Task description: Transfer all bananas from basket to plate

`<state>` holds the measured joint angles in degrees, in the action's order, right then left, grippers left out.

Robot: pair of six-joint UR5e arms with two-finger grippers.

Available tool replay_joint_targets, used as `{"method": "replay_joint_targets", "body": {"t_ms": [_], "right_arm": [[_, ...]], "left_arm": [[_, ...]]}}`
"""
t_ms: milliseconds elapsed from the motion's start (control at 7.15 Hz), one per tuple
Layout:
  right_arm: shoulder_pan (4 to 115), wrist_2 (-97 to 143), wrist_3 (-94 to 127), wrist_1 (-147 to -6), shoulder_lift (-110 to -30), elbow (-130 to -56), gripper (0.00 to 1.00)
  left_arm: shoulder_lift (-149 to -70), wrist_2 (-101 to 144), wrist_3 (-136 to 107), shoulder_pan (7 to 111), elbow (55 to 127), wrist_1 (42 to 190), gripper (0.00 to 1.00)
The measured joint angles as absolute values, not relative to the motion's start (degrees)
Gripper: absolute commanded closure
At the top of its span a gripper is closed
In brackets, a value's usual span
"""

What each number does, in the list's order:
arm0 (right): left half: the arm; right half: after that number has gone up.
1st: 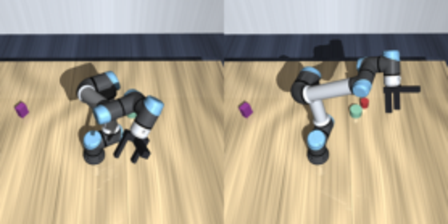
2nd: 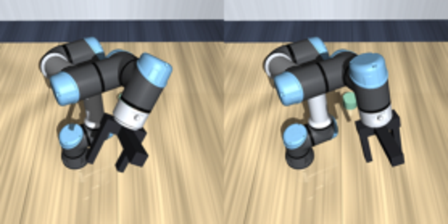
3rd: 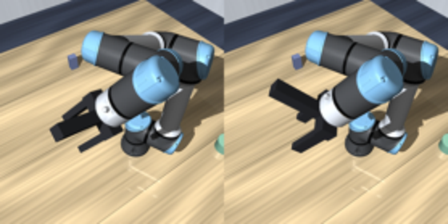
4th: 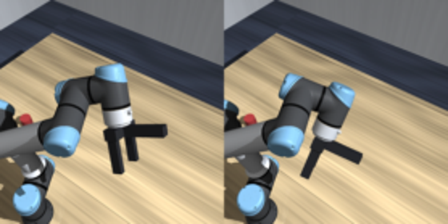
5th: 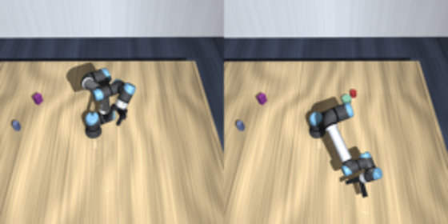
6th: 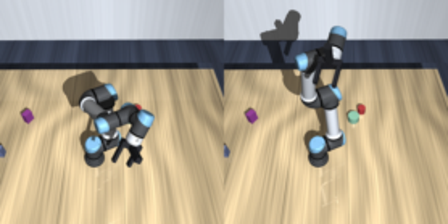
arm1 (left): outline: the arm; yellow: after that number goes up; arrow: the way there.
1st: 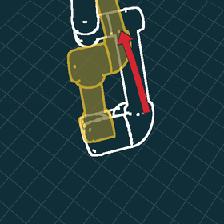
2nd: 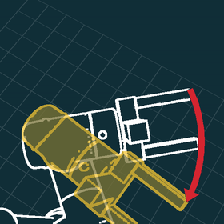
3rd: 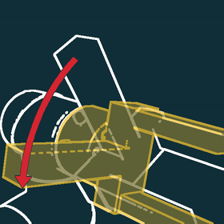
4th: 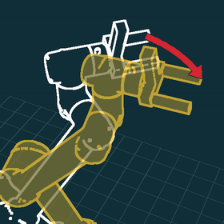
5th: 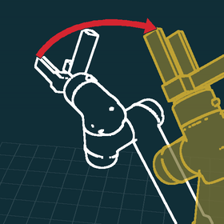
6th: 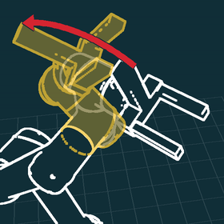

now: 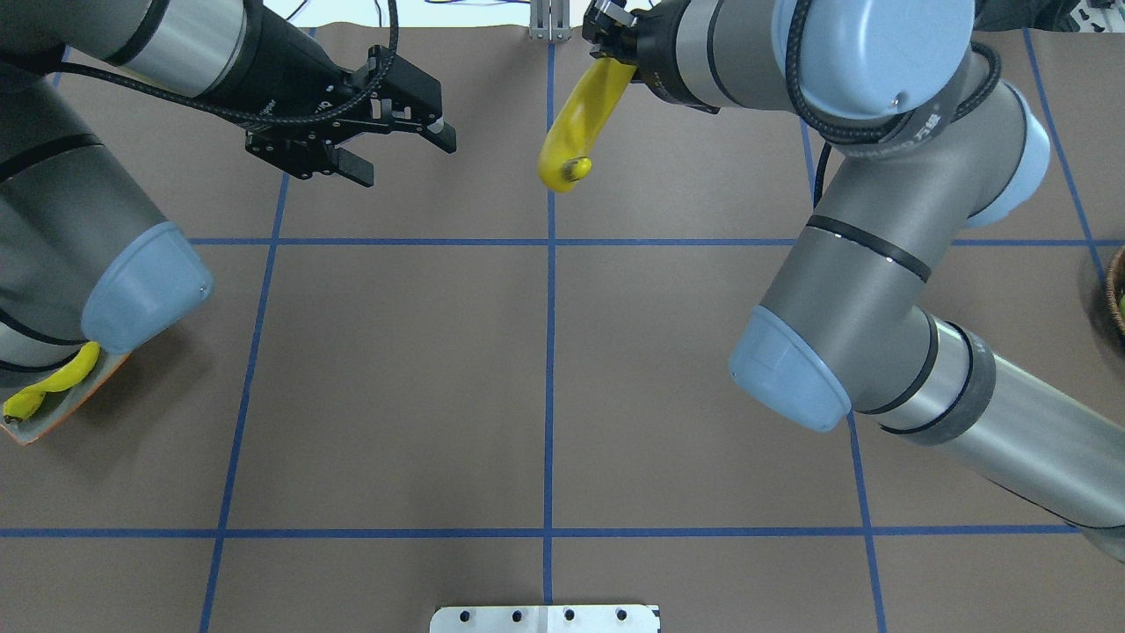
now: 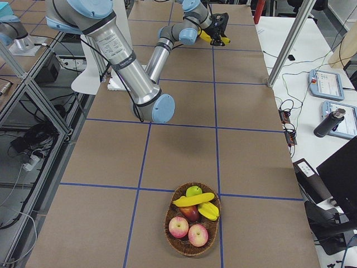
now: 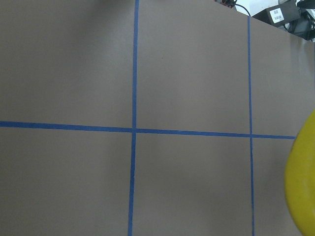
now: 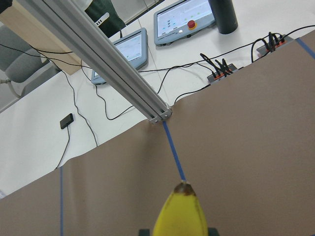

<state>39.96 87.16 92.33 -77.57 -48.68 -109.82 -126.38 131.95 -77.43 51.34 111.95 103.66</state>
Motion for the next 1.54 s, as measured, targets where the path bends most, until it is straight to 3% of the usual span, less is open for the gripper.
{"method": "replay_joint_targets", "body": {"t_ms": [1119,1399,1538], "right_arm": [[31.8,73.7,93.6,-70.9,-48.3,-110.0,1.00],[31.3,73.4,93.5,-70.5,-47.9,-110.1,1.00],[31.1,73.4,93.5,-70.5,-47.6,-110.1,1.00]], "left_arm": [[-126.7,132.2,-86.0,48.7,112.1,108.4,0.02],[-126.6,132.1,-85.9,47.7,112.1,109.6,0.13],[-126.6,132.1,-85.9,47.3,112.0,110.4,0.38]]}}
